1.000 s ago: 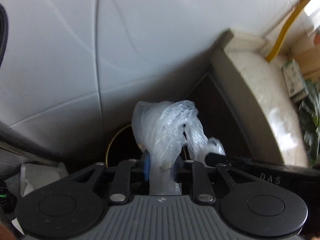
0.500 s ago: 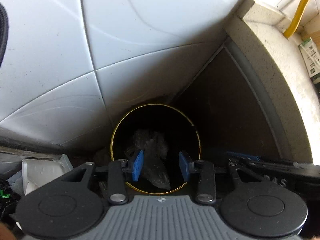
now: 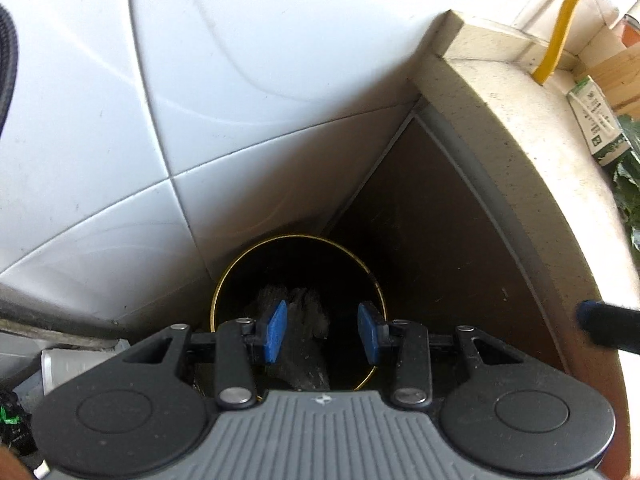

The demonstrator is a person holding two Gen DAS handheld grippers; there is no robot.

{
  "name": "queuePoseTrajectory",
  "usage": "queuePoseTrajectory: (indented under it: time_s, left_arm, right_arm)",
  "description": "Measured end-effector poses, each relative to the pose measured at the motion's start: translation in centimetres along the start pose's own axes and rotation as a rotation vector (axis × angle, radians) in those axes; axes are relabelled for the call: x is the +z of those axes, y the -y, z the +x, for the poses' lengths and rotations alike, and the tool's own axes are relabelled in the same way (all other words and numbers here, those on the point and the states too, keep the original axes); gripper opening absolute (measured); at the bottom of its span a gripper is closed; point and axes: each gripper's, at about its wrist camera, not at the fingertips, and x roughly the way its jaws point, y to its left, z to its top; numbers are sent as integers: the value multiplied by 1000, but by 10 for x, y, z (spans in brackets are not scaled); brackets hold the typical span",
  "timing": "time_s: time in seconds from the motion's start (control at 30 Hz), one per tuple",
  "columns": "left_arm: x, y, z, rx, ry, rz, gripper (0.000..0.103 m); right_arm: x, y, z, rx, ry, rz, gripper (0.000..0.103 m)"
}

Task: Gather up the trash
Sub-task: 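Move both open grippers back toward the remaining items on the counter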

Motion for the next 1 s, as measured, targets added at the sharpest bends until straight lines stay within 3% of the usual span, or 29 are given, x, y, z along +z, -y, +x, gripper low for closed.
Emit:
queuePoseTrajectory:
  time_s: [0.23, 0.47, 0.77, 1.0]
  left_arm:
    - [10, 35, -29, -61, 69, 42, 36]
    - [15, 118, -55, -178, 134, 194, 43]
    - [12, 228, -48, -306, 111, 350, 43]
    - [19, 289, -33, -346, 86, 360, 43]
  right_arm:
    - [-3, 41, -56, -52, 117, 67, 58]
    - [-15, 84, -113, -85, 217, 123, 58]
    - [-21, 149, -171, -156, 345, 185, 64]
    - [-35, 188, -194, -168, 370, 218, 65]
